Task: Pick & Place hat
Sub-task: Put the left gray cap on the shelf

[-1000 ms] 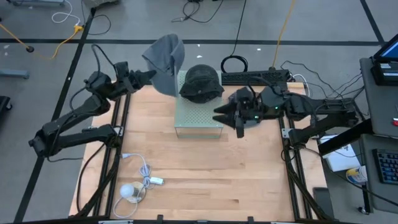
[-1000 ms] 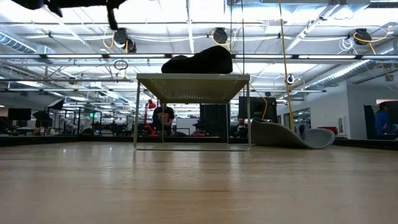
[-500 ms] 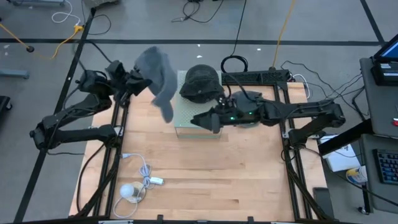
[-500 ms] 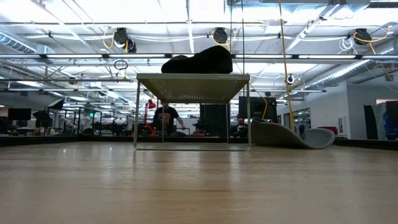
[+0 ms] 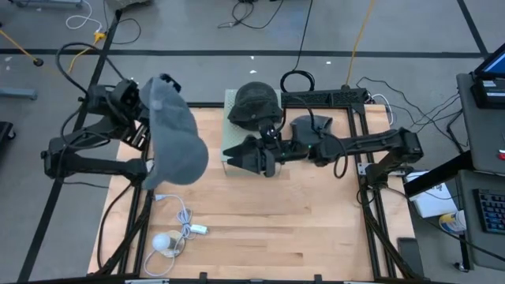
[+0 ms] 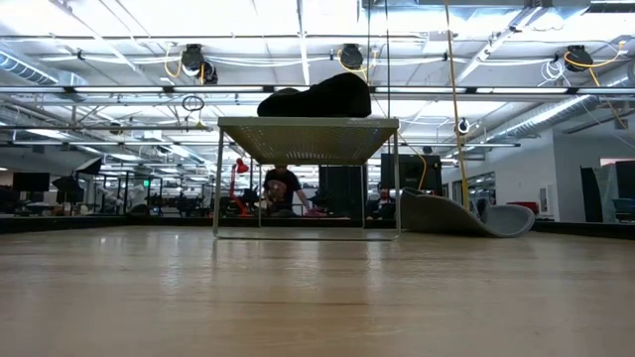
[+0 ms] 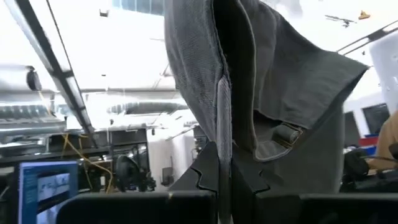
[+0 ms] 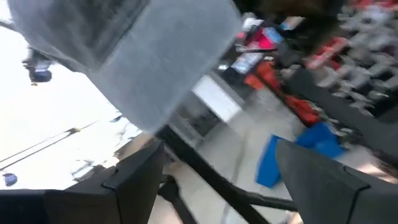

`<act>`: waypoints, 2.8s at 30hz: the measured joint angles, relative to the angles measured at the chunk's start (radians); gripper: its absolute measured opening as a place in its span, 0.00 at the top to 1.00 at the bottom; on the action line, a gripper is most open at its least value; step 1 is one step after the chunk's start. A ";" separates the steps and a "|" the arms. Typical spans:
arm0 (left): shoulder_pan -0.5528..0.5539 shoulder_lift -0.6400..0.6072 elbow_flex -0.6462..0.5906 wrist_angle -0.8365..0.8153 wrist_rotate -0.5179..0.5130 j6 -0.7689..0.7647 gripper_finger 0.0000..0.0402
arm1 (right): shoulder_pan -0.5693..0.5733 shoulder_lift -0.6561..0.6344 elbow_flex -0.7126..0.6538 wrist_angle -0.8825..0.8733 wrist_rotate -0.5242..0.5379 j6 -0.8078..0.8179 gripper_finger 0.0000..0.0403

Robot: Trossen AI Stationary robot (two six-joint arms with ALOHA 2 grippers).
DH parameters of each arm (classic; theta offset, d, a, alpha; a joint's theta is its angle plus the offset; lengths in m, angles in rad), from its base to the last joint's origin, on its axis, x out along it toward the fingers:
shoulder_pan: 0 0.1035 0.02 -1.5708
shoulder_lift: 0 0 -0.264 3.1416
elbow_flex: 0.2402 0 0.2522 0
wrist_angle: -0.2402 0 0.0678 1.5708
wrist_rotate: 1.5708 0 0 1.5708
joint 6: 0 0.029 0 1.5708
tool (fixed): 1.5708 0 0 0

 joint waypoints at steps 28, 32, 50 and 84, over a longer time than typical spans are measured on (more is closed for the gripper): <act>-0.099 0.289 0.159 -0.010 0.094 0.108 0.98 | 0.021 0.042 -0.001 0.411 -0.211 0.291 0.35; -0.099 0.289 0.158 -0.011 0.109 0.107 0.98 | 0.036 0.042 -0.001 0.413 -0.212 0.291 0.49; -0.096 0.289 0.155 -0.068 0.164 -0.052 0.76 | 0.073 0.036 0.001 0.551 -0.305 0.205 0.98; 0.082 0.283 0.155 -0.119 -0.164 -0.600 0.54 | 0.170 -0.382 0.001 -0.037 0.692 -0.955 0.99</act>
